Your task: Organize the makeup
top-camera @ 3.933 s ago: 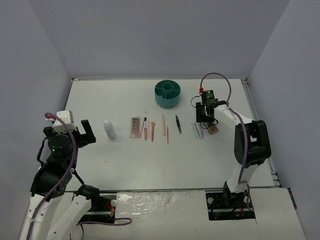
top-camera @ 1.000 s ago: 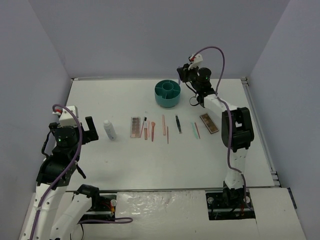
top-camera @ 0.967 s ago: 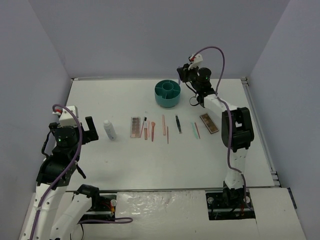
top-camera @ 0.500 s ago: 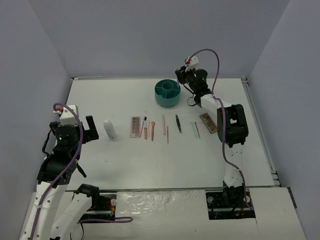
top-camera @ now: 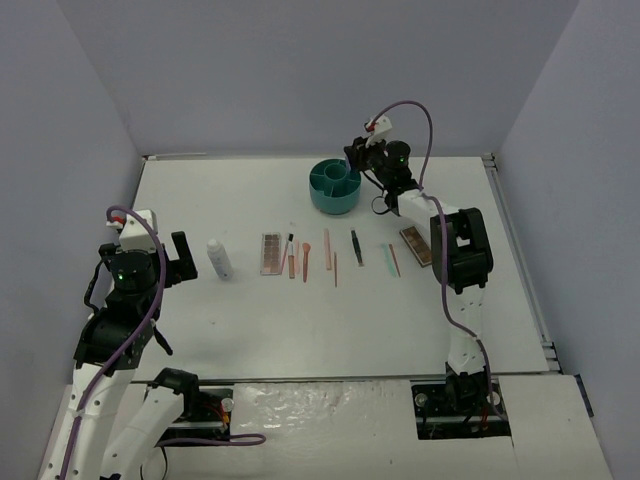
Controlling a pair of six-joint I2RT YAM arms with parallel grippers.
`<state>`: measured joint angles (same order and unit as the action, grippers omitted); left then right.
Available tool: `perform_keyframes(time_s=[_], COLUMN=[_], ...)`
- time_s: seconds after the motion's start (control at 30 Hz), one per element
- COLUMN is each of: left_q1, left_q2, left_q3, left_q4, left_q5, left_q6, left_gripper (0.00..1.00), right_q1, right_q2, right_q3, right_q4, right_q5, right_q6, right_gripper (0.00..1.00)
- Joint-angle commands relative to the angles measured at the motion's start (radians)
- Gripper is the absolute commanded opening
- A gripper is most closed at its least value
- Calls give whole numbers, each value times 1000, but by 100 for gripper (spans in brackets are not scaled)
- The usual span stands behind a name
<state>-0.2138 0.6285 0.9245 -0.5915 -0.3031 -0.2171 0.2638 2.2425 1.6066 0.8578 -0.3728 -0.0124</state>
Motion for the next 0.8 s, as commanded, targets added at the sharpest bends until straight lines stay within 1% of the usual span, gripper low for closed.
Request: perform_keyframes(time_s=[0.0, 0.07, 0.23, 0.33, 0.5, 0.57, 0.6, 0.67, 0.77], left_q1=[8, 8, 8, 8, 8, 7, 5, 1, -6], left_q2=[10, 8, 1, -5, -21, -26, -27, -29, -29], left_q3=[28, 28, 28, 26, 23, 20, 20, 20, 20], left_q4=[65, 65, 66, 66, 71, 71, 73, 73, 75], left_q5=[9, 10, 9, 9, 12, 15, 16, 15, 13], left_q6=[3, 2, 2, 2, 2, 1, 0, 1, 1], left_gripper=[97, 97, 97, 97, 97, 97, 97, 97, 97], right_q1=[9, 8, 9, 8, 11, 12, 19, 34, 43], right_q2=[-34, -40, -91, -168, -335, -380, -413, -466, -540], right_q3=[21, 15, -22, -66, -151, -186, -195, -243, -308], right_q4=[82, 75, 51, -33, -252, -396, -488, -603, -729], right_q5=[-13, -9, 10, 74, 220, 263, 310, 366, 361], right_q6=[-13, -20, -27, -29, 0, 41, 67, 98, 134], right_gripper=[40, 44, 45, 46, 46, 47, 47, 47, 48])
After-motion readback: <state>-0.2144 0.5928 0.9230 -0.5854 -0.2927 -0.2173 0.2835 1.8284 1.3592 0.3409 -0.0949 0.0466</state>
